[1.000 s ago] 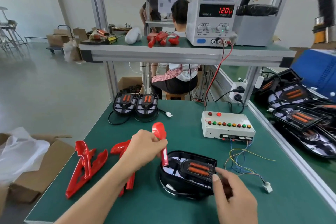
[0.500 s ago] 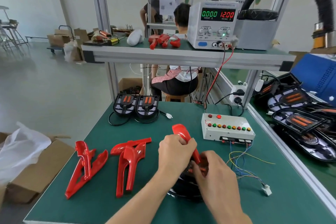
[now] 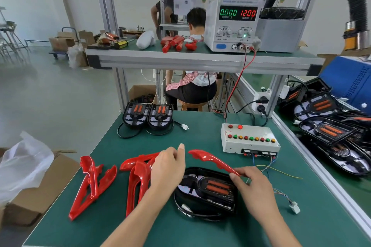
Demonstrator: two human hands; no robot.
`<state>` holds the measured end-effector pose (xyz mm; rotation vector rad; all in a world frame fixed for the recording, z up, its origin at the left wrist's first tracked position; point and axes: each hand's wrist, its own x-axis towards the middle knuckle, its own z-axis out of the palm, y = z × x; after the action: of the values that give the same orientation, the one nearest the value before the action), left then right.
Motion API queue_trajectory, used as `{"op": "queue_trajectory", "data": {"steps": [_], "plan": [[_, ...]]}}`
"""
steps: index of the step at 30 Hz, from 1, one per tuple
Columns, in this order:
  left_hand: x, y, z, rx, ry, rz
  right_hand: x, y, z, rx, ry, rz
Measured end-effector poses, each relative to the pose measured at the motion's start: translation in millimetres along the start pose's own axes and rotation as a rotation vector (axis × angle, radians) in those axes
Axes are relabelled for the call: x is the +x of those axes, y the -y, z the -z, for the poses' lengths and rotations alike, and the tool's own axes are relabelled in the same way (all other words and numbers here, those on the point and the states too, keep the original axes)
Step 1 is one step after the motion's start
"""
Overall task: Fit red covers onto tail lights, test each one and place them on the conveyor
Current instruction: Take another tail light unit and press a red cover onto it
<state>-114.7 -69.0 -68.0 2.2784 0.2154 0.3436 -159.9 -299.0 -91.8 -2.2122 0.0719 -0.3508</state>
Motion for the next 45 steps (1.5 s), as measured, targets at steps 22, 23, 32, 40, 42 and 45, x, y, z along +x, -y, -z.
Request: {"op": "queue_trajectory", "data": {"steps": [22,23,32,40,42,45], "plan": [[-8.1,24.5,-27.2,-0.357,0.446,0.255,-6.9,-24.2,1.6,0.192,0.122,-0.007],[-8.8,24.8,-26.1,-0.396,0.449,0.263,-9.5,-25.6,1.1,0.19,0.104,0.003],[-17.0,23.1,-18.6,-0.551,0.47,0.206,-28.2,-27.0,-11.2,0.279,-0.063,0.083],[-19.2,26.5,-13.1,-0.672,0.589,0.189,-30.5,-28.5,-11.7,0.257,-0.084,0.118],[-19.8,27.4,-12.2,-0.675,0.606,0.178,-30.5,-27.4,-11.9,0.232,-0.081,0.138],[-20.6,28.1,-11.3,-0.696,0.607,0.162,-31.2,-26.6,-10.5,0.195,-0.062,0.165]]}}
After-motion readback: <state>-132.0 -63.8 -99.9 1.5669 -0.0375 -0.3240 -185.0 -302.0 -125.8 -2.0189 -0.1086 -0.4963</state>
